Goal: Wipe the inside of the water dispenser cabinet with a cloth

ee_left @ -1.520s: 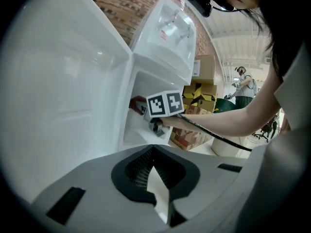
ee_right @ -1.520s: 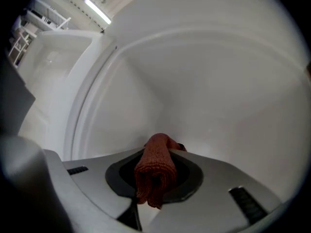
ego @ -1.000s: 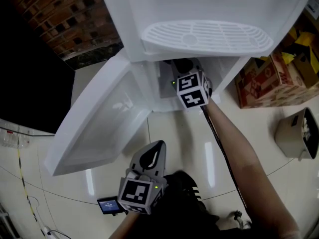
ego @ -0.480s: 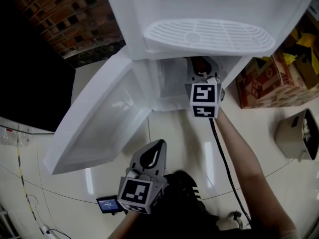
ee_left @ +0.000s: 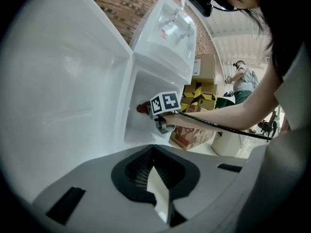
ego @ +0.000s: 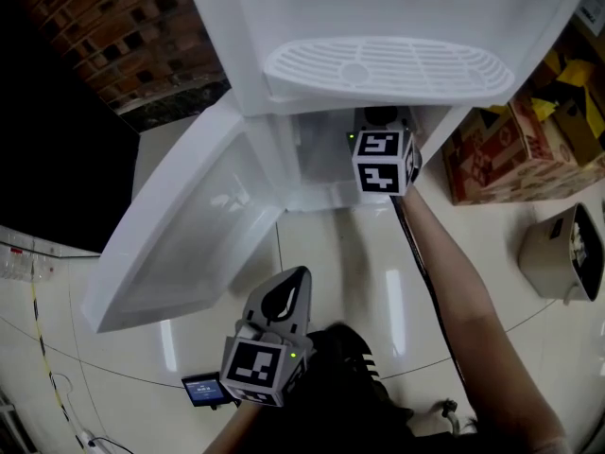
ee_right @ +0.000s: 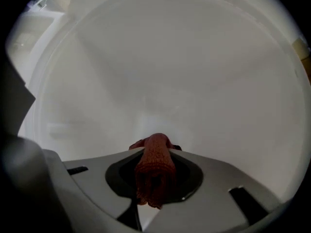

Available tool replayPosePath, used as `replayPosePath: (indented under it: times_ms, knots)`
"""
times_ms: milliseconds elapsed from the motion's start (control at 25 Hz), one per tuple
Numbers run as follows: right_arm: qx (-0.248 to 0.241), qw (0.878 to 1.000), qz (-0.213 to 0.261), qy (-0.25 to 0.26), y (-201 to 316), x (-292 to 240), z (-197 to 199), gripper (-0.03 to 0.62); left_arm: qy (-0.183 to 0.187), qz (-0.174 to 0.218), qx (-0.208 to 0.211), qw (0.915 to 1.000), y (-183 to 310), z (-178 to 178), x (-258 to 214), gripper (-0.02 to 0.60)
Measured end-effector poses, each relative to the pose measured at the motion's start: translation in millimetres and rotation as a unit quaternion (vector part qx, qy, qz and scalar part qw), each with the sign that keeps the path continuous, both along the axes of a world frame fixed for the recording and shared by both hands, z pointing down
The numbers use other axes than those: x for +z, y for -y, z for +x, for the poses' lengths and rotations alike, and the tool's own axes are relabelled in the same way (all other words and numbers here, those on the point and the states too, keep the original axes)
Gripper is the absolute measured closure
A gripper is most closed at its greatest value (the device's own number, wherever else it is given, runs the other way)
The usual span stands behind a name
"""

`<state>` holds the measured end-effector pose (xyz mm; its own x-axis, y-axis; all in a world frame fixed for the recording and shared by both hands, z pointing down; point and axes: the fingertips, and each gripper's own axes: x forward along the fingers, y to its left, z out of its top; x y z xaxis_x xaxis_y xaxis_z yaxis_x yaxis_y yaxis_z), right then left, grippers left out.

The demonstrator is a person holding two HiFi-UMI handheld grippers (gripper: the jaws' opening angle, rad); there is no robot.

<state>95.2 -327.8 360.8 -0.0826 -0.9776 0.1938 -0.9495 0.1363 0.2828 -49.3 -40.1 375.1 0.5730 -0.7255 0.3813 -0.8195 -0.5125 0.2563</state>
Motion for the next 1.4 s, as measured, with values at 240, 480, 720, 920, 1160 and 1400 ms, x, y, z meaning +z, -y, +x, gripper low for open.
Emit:
replayPosePath:
  times_ms: [240,480,720,920,1160,1400]
  knots:
    - [-0.005,0.995,-0.093,-0.042,-20.8,87.3,6.4,0.510,0.002,0.001,0.001,1.0000,0.1,-0.9,0.1,0.601]
    - [0.016,0.995,-0.101,0.008,-33.4,96.3,13.7,0.510,0.000,0.001,-0.001,1.0000,0.2,-1.3,-0.3,0.601]
    - [0.033,0.992,0.116,-0.033,-55.2,-43.0,3.7,0.510,0.000,0.004,0.004,1.0000,-1.3,5.1,-1.3,0.601]
    - [0.091,0.986,0.141,0.015,-50.8,-87.2,15.2,0.510,0.000,0.006,0.008,1.0000,-5.2,10.8,-3.2,0.601]
    - [0.126,0.989,0.068,0.033,-34.0,-38.8,32.2,0.510,0.001,0.009,0.007,0.9999,-5.2,6.3,-0.2,0.601]
    - [0.116,0.992,-0.038,0.019,-45.4,49.5,35.0,0.511,-0.001,0.005,-0.001,1.0000,-3.1,4.0,-2.9,0.601]
